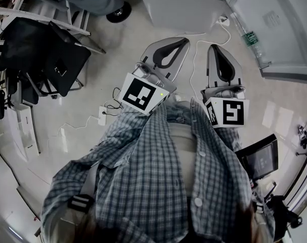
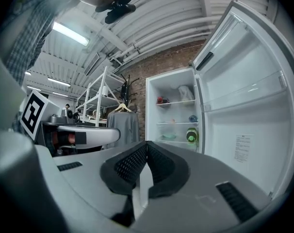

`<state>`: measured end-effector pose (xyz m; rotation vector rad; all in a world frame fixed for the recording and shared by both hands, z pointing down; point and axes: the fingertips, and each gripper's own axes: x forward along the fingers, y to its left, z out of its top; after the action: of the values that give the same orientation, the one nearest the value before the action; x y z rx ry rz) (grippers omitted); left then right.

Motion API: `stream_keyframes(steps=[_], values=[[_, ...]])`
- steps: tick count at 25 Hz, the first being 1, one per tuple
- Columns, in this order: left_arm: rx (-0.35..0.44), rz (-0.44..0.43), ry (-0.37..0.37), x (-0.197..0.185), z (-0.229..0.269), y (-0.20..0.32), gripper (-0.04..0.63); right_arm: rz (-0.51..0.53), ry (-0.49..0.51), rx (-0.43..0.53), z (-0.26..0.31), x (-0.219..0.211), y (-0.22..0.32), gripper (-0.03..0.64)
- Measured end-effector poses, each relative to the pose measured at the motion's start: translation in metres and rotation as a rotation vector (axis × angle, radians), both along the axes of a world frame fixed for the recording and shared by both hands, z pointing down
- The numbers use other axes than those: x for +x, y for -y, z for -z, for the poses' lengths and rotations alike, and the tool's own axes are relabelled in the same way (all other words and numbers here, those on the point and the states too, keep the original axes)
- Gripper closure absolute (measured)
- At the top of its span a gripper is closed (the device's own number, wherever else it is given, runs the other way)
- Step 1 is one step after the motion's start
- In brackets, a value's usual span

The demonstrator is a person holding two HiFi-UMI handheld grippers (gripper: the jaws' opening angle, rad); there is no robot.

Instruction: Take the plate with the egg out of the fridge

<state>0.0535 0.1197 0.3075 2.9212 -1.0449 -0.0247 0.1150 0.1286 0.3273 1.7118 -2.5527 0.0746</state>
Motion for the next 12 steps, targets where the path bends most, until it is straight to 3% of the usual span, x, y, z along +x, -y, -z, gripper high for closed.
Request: stream_keyframes(steps=[12], values=[[-0.023, -0.016, -0.012, -0.009, -0.004, 0.068, 0.589, -0.015, -0.016, -0.015, -0.002, -0.012, 0.065, 0.611]])
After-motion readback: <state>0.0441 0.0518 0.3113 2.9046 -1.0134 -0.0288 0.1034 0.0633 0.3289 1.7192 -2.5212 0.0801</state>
